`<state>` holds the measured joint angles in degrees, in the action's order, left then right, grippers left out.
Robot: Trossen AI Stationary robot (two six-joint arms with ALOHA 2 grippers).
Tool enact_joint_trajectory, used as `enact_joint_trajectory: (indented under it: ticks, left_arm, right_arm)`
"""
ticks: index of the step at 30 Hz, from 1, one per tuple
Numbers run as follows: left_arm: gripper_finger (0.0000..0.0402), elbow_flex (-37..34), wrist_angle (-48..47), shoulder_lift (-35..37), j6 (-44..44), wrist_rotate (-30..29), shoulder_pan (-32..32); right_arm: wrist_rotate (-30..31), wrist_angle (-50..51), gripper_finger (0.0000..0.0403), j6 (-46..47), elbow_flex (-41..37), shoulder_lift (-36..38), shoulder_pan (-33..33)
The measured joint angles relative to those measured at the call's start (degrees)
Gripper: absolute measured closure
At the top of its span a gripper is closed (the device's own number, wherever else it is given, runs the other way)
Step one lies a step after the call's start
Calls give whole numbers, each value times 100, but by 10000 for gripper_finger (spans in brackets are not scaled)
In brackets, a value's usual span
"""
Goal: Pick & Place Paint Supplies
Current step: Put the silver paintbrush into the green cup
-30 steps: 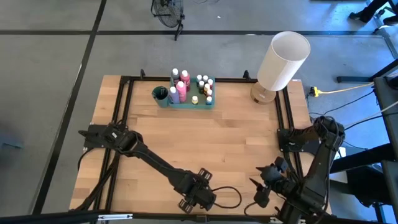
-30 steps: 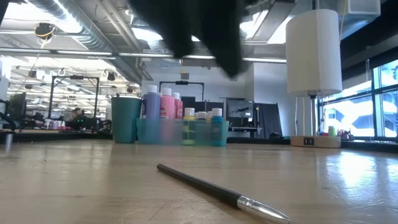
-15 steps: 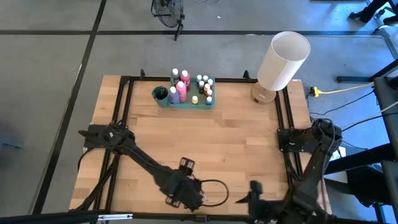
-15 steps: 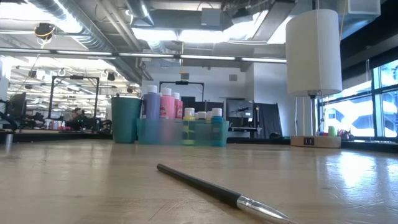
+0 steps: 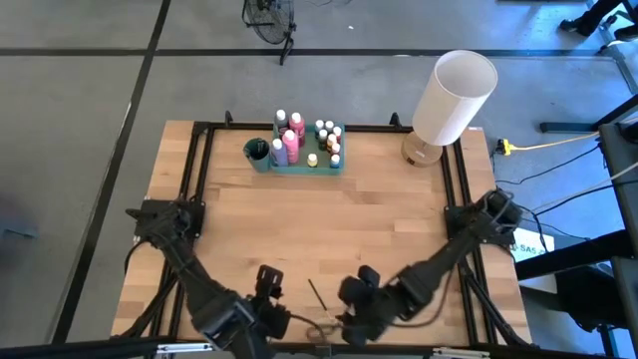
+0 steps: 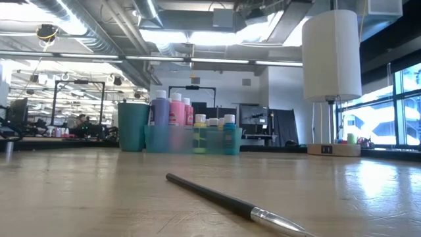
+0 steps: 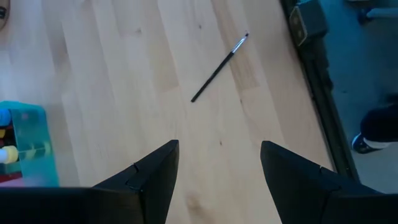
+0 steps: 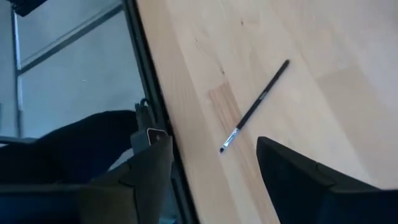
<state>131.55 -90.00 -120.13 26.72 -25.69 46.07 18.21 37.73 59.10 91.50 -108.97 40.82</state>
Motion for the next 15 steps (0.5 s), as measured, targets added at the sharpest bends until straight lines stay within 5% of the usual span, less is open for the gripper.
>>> enact_joint_trajectory:
  ticks: [5, 15]
  left_arm:
    - [178, 0, -2, 16, 193, -197, 217]
    - [178, 0, -2, 14, 1062, -535, 456]
  right_arm:
    - [-816, -220, 173, 200, 0, -188, -352]
    - [-986, -355, 179, 171, -2, -489, -398]
